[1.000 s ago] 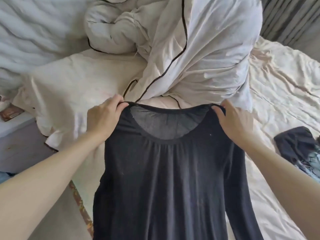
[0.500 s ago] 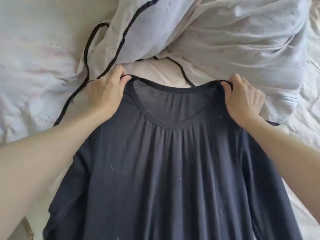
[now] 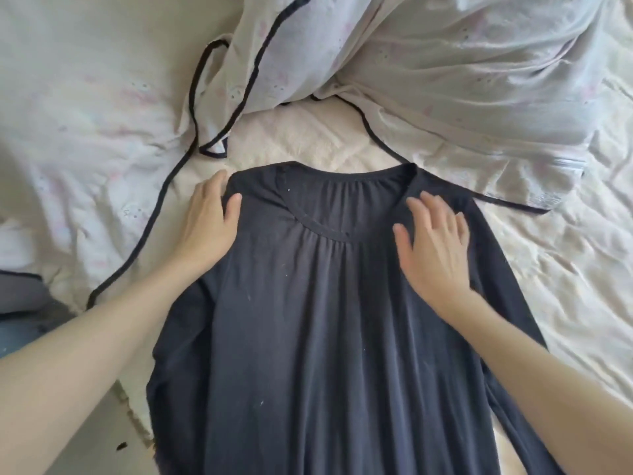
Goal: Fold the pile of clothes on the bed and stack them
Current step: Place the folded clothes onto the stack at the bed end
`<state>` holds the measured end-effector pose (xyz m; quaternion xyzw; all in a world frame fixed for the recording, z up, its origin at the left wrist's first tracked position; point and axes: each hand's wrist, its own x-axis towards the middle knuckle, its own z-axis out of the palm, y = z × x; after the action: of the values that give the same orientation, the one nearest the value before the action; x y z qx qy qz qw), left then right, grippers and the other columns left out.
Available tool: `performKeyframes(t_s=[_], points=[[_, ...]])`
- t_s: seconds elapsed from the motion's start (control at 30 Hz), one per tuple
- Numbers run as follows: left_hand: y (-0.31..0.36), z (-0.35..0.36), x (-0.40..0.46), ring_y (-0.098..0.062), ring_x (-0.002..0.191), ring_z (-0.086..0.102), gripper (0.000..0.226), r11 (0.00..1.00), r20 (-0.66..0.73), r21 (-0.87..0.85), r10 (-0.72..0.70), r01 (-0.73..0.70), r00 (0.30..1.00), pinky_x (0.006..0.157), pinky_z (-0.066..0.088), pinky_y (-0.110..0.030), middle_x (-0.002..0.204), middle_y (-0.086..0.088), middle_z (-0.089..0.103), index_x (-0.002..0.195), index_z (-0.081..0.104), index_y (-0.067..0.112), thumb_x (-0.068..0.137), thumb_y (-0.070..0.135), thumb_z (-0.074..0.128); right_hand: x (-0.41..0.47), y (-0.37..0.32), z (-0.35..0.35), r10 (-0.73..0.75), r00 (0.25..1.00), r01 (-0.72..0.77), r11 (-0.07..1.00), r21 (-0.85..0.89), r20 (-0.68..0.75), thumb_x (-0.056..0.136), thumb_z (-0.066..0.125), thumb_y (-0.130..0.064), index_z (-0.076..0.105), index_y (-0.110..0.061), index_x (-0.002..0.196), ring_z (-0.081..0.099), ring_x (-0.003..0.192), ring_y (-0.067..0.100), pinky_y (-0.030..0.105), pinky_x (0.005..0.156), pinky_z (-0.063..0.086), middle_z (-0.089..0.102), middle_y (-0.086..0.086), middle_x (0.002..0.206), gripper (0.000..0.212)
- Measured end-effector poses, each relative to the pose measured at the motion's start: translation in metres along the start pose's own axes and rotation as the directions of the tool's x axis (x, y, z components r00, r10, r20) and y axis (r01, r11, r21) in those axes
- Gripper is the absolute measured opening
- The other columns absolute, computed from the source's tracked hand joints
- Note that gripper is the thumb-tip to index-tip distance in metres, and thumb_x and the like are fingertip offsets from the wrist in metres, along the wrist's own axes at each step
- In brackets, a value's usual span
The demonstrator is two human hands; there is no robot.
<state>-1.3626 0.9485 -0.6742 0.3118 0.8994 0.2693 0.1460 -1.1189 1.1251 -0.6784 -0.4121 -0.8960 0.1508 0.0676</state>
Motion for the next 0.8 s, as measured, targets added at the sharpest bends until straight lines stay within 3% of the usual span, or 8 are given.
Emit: performKeyframes(t_s=[0.23,0.37,0.47,0.53,0.6,0.67,0.73,0.8], points=[[-0.049,-0.032,-0.118,-0.011,0.112,0.048,0.034,0.976,0.002,-0.117,-0.186,0.185,0.983,0.092,0.03,-0.014,0.13,-0.007,0.055,0.132,0.05,0.007,0.101,0.015,0.037,-0.131,-0.087,0.014,-0.1,0.971,0.059,0.98,0.188,0.216,0.098,0.047,-0.03,0.038,-0.012,0.144,0.02,0.145,0.025,0.048,0.117,0.01,0.032,0.009,0.153,0.05],[-0.067,-0.035,-0.174,-0.01,0.11,0.049,0.036,0.879,0.114,-0.198,-0.42,0.435,0.9,0.089,0.036,-0.023,0.123,-0.001,0.056,0.131,0.051,0.012,0.099,0.028,0.044,-0.181,-0.124,0.023,-0.148,0.937,0.077,0.971,0.226,0.315,0.1,0.041,-0.035,0.028,-0.019,0.149,0.007,0.147,0.021,0.044,0.117,0.003,0.02,0.003,0.157,0.053],[-0.076,-0.039,-0.198,-0.014,0.107,0.056,0.04,0.795,0.278,-0.31,-0.448,0.521,0.85,0.087,0.045,-0.027,0.112,0.008,0.059,0.124,0.052,0.021,0.089,0.041,0.059,-0.203,-0.136,0.032,-0.165,0.91,0.113,0.982,0.154,0.381,0.1,0.039,-0.038,0.021,-0.022,0.151,0.002,0.147,0.022,0.045,0.116,0.002,0.012,0.002,0.159,0.056],[-0.077,-0.042,-0.201,-0.016,0.103,0.058,0.036,0.797,0.329,-0.294,-0.434,0.527,0.839,0.085,0.049,-0.03,0.107,0.007,0.06,0.115,0.054,0.021,0.085,0.038,0.066,-0.208,-0.132,0.036,-0.126,0.888,0.104,0.992,0.074,0.442,0.1,0.035,-0.041,0.012,-0.024,0.152,-0.003,0.147,0.023,0.047,0.117,0.002,0.004,0.003,0.16,0.059],[-0.08,-0.052,-0.202,-0.021,0.097,0.06,0.025,0.842,0.327,-0.217,-0.415,0.494,0.849,0.081,0.049,-0.033,0.099,0.004,0.062,0.103,0.056,0.016,0.086,0.03,0.067,-0.213,-0.132,0.041,-0.072,0.863,0.095,0.995,-0.02,0.5,0.1,0.029,-0.044,0.003,-0.026,0.152,-0.008,0.147,0.023,0.047,0.117,0.002,-0.005,0.002,0.16,0.061],[-0.082,-0.068,-0.201,-0.024,0.091,0.06,0.019,0.913,0.265,-0.137,-0.339,0.383,0.903,0.077,0.049,-0.033,0.093,-0.002,0.063,0.098,0.059,0.008,0.088,0.023,0.065,-0.217,-0.134,0.043,-0.028,0.85,0.084,0.993,-0.082,0.527,0.1,0.028,-0.045,-0.002,-0.026,0.152,-0.009,0.147,0.022,0.046,0.118,0.003,-0.009,0.001,0.16,0.062],[-0.082,-0.094,-0.197,-0.028,0.085,0.059,0.014,0.989,0.113,-0.014,-0.144,0.147,0.983,0.07,0.045,-0.032,0.092,-0.007,0.061,0.099,0.06,0.002,0.089,0.011,0.062,-0.218,-0.139,0.042,0.01,0.843,0.05,0.994,-0.098,0.538,0.1,0.03,-0.043,-0.001,-0.026,0.152,-0.008,0.147,0.022,0.046,0.117,0.004,-0.009,0.001,0.16,0.063],[-0.085,-0.123,-0.193,-0.035,0.078,0.062,0.02,0.985,-0.016,0.14,0.105,-0.102,0.994,0.063,0.049,-0.038,0.094,-0.015,0.06,0.102,0.061,-0.003,0.082,-0.005,0.064,-0.216,-0.145,0.04,0.041,0.836,0.018,0.994,-0.103,0.547,0.1,0.033,-0.04,0.001,-0.027,0.152,-0.008,0.147,0.022,0.048,0.117,0.006,-0.007,0.0,0.16,0.062]])
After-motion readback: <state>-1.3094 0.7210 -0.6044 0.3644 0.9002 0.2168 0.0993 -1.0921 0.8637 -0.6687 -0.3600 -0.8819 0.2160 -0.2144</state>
